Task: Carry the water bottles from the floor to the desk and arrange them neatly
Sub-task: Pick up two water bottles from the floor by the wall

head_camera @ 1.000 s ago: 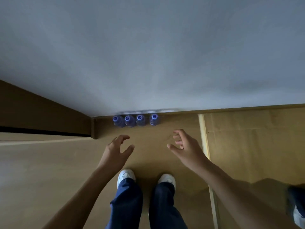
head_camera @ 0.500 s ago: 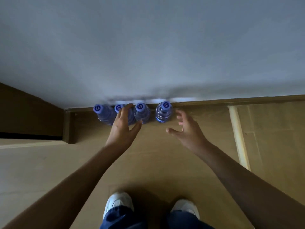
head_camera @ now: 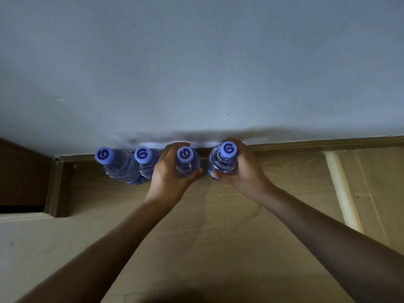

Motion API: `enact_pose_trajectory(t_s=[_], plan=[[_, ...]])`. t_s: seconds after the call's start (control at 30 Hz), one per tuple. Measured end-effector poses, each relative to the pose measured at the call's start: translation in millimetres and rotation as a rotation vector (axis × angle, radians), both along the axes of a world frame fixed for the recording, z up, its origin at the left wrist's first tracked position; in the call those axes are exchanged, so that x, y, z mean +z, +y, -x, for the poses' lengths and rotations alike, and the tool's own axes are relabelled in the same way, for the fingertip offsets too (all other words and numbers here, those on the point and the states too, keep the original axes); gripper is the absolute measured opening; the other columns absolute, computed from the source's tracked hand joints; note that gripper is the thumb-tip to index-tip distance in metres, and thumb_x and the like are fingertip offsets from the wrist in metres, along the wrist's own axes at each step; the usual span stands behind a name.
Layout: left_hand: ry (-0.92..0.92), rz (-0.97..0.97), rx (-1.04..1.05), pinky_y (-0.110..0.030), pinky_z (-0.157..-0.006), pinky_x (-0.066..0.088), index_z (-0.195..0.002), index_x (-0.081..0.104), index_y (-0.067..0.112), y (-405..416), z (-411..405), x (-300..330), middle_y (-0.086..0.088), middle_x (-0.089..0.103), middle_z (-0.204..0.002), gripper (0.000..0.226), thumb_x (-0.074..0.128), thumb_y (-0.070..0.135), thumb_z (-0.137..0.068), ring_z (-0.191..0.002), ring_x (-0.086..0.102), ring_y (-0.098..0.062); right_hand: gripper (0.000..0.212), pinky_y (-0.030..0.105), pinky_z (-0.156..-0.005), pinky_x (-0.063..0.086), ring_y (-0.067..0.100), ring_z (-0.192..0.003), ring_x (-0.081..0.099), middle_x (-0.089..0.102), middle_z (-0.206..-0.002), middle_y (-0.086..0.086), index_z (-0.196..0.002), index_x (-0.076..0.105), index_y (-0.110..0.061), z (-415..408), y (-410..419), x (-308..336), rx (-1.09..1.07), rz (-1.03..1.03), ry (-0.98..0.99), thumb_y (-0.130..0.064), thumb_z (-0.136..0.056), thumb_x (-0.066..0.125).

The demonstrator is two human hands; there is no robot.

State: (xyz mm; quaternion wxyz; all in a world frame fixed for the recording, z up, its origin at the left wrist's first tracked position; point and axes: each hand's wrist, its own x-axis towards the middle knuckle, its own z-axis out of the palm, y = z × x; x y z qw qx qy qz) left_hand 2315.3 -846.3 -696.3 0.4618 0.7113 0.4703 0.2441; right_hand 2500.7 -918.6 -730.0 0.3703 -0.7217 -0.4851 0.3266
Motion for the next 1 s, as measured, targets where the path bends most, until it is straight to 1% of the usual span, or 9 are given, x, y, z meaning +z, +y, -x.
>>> enact_pose_trajectory(t_s=[0.07,0.17,0.3,0.37,0.47,0.6,0.77,0.87,1.0], plan=[[-0.008,-0.064,-0.075,-0.012,-0.087,0.046,-0.113,0.059,0.017,1.4,0.7,-1.5,0.006,0.057,-0.109,0.054,0.085,0.004,-0.068,-0.101,0.055,-0.003,0.055,0.051,-0.088,0.051,0.029,-0.106,0.060,0.060,-0.111,0.009,-0.109,0.049,-0.029,1.4,0.1,-3.1,-0.021,-0.023,0.022,-0.030,-0.066,0.084],[0.006,-0.099,-0.157,-0.017,-0.087,0.047,-0.113,0.057,0.016,3.4,1.0,-9.3,0.007,0.056,-0.109,0.059,0.086,0.001,-0.064,-0.101,0.054,-0.005,0.057,0.042,-0.086,0.054,0.021,-0.102,0.064,0.063,-0.109,0.004,-0.108,0.046,-0.038,2.4,-0.8,-5.4,-0.041,-0.028,0.037,-0.030,-0.066,0.083],[0.001,-0.079,-0.173,-0.012,-0.086,0.045,-0.113,0.049,0.025,1.1,-0.8,-19.6,0.008,0.054,-0.110,0.061,0.084,0.002,-0.069,-0.102,0.055,-0.009,0.057,0.029,-0.083,0.052,0.010,-0.099,0.066,0.065,-0.104,-0.007,-0.112,0.049,-0.027,3.2,-1.3,-6.2,-0.051,-0.002,0.107,-0.025,-0.068,0.084],[0.005,-0.099,-0.190,-0.015,-0.087,0.045,-0.113,0.050,0.024,1.2,-4.0,-20.4,0.014,0.052,-0.108,0.057,0.083,0.004,-0.071,-0.103,0.054,-0.011,0.055,0.032,-0.083,0.054,0.012,-0.098,0.066,0.066,-0.103,-0.007,-0.111,0.051,-0.025,4.5,-1.4,-3.5,-0.062,0.002,0.121,-0.021,-0.068,0.085],[0.026,-0.081,-0.240,-0.029,-0.088,0.047,-0.115,0.053,0.017,4.3,-6.8,-14.4,0.007,0.055,-0.109,0.052,0.082,0.005,-0.073,-0.104,0.054,-0.017,0.053,0.038,-0.082,0.056,0.013,-0.094,0.068,0.070,-0.097,-0.007,-0.106,0.056,-0.025,5.9,-5.3,2.3,-0.105,0.022,0.207,-0.010,-0.066,0.088],[0.058,0.035,-0.311,-0.016,-0.078,0.049,-0.110,0.043,0.038,4.5,0.1,1.4,0.013,0.060,-0.103,0.061,0.083,0.011,-0.073,-0.096,0.059,-0.007,0.056,0.046,-0.091,0.055,0.016,-0.098,0.070,0.073,-0.103,-0.001,-0.113,0.060,-0.013,2.5,-11.9,25.8,-0.109,0.069,0.294,-0.008,-0.066,0.091],[0.030,0.078,-0.303,-0.006,-0.073,0.045,-0.109,0.043,0.034,4.6,7.3,36.2,0.027,0.058,-0.102,0.057,0.085,0.023,-0.072,-0.093,0.059,0.005,0.064,0.011,-0.074,0.049,-0.006,-0.091,0.066,0.067,-0.098,-0.028,-0.112,0.053,-0.028,-1.2,-18.0,71.4,-0.089,0.023,0.241,-0.015,-0.064,0.092],[-0.003,0.102,-0.246,-0.008,-0.066,0.045,-0.099,0.043,0.033,15.9,6.9,63.5,0.030,0.060,-0.090,0.056,0.088,0.028,-0.066,-0.081,0.059,0.006,0.061,0.009,-0.072,0.049,-0.005,-0.089,0.067,0.068,-0.098,-0.026,-0.110,0.057,-0.030,-1.7,-13.2,103.3,-0.083,-0.026,0.218,-0.022,-0.062,0.093],[-0.054,0.104,-0.233,-0.016,-0.062,0.050,-0.094,0.045,0.028,30.4,11.8,125.0,0.018,0.061,-0.085,0.055,0.085,0.041,-0.059,-0.072,0.058,0.000,0.057,0.012,-0.073,0.052,-0.001,-0.088,0.070,0.072,-0.098,-0.021,-0.109,0.062,-0.031,5.9,-4.3,158.0,-0.061,-0.079,0.241,-0.024,-0.061,0.092]])
